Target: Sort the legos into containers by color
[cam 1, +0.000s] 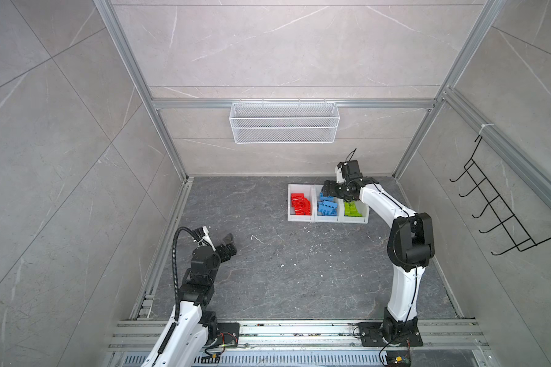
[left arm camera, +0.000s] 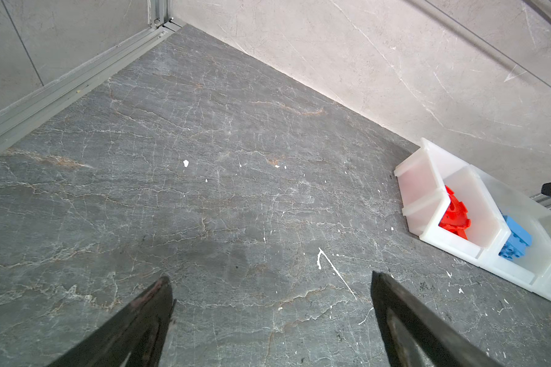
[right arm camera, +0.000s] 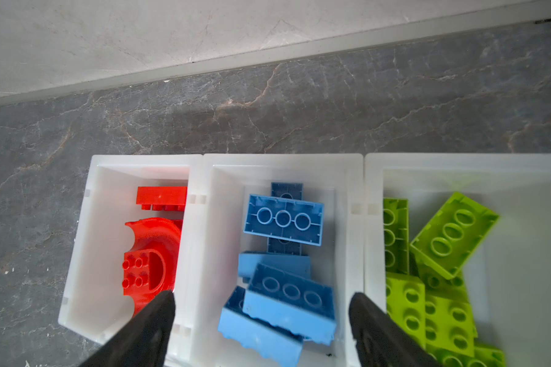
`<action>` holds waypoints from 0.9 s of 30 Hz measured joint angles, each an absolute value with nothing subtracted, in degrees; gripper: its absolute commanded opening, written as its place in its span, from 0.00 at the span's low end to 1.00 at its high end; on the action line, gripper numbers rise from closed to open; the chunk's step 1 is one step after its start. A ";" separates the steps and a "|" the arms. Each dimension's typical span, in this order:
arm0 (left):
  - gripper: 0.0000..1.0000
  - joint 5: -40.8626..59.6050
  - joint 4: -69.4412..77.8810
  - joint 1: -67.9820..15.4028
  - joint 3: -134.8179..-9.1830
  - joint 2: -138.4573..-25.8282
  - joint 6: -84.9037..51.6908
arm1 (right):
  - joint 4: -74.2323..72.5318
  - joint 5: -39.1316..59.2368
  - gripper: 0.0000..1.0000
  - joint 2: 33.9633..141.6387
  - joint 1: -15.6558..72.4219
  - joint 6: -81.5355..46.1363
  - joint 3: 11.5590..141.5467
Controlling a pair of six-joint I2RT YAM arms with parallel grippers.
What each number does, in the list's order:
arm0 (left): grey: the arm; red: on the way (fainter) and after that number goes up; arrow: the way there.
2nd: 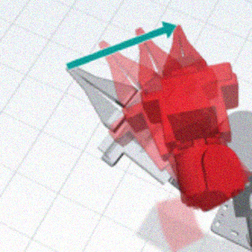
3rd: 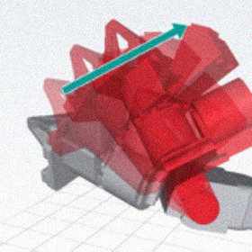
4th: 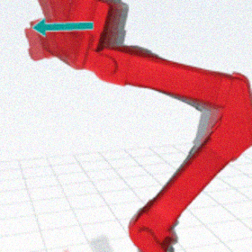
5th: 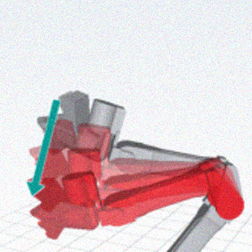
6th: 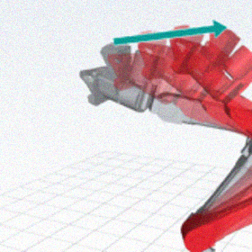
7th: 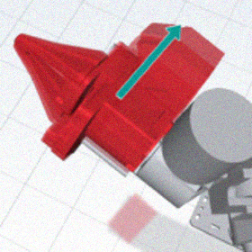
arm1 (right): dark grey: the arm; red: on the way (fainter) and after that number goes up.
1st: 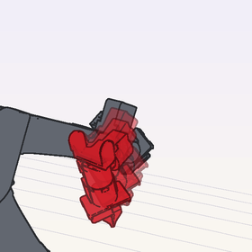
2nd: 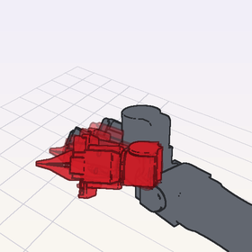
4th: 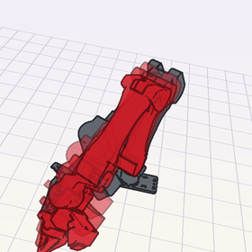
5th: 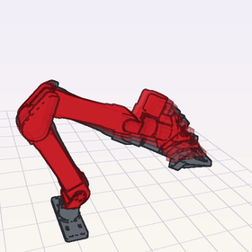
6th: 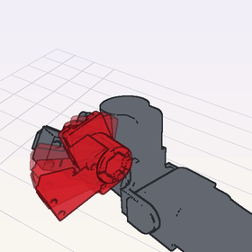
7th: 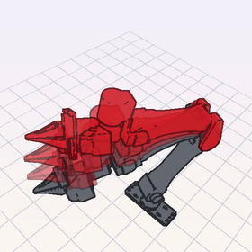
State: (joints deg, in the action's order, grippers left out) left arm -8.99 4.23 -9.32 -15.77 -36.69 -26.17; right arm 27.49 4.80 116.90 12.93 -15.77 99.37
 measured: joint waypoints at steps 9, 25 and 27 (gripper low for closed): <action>0.99 -9.15 3.99 -9.32 -15.73 -35.68 -24.14 | 20.14 8.01 0.96 101.97 11.00 -16.47 83.81; 1.00 -14.72 17.12 -9.34 -13.87 -41.82 -6.55 | -8.51 -8.10 1.00 52.25 9.63 -14.22 27.22; 1.00 -16.03 20.01 -9.32 -13.82 -43.94 -5.08 | -10.55 -10.79 1.00 51.20 9.63 -13.21 25.12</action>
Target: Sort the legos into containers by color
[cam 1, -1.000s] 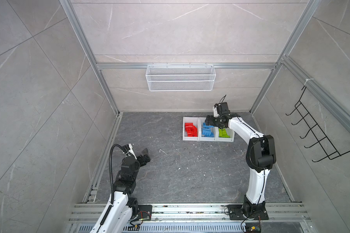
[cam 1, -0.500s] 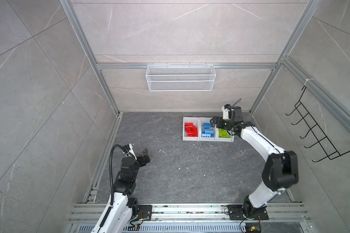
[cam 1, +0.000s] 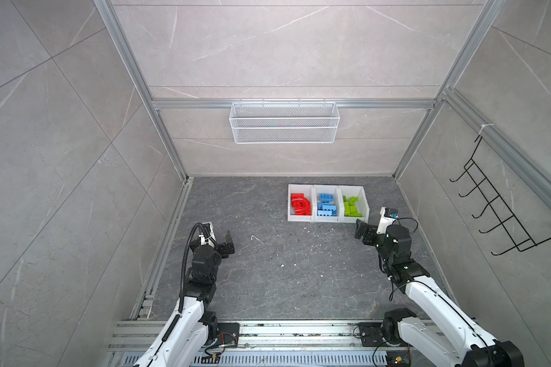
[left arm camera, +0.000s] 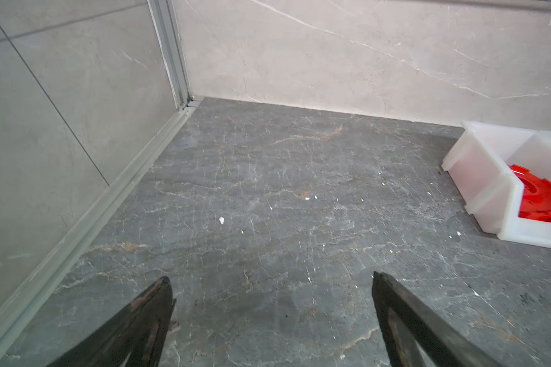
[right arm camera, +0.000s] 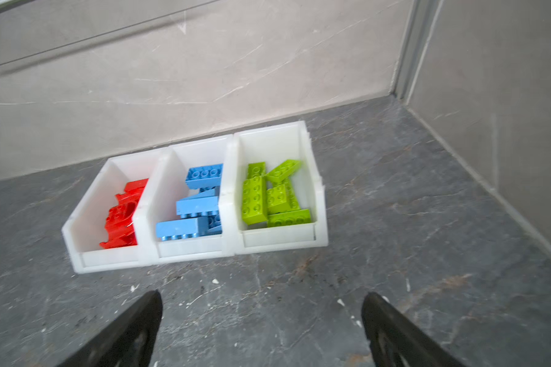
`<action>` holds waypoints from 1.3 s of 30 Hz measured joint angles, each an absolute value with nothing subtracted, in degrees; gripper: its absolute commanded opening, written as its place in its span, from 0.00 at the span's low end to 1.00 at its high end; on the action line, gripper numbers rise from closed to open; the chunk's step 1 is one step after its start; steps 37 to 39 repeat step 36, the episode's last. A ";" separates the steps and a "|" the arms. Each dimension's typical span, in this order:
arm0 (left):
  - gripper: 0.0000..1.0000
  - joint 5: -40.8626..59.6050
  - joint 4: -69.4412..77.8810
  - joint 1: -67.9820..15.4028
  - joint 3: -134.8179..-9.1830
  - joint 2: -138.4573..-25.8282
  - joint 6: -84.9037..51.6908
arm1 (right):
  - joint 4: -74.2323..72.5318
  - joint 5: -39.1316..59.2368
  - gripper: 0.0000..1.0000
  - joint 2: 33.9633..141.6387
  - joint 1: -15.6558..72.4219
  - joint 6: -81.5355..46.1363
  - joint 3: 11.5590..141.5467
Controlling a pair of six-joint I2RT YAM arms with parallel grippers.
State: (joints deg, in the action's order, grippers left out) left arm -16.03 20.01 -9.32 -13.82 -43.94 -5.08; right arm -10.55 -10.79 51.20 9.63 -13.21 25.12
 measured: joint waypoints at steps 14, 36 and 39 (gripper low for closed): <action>0.99 -17.19 39.03 -2.83 -16.43 -76.18 -1.67 | -44.21 -16.95 1.00 77.97 9.74 -3.01 15.55; 1.00 -12.86 45.54 1.13 -18.87 -86.30 -1.50 | -57.69 -15.64 1.00 87.68 7.77 -1.06 16.64; 1.00 -12.86 45.54 1.13 -18.87 -86.30 -1.50 | -57.69 -15.64 1.00 87.68 7.77 -1.06 16.64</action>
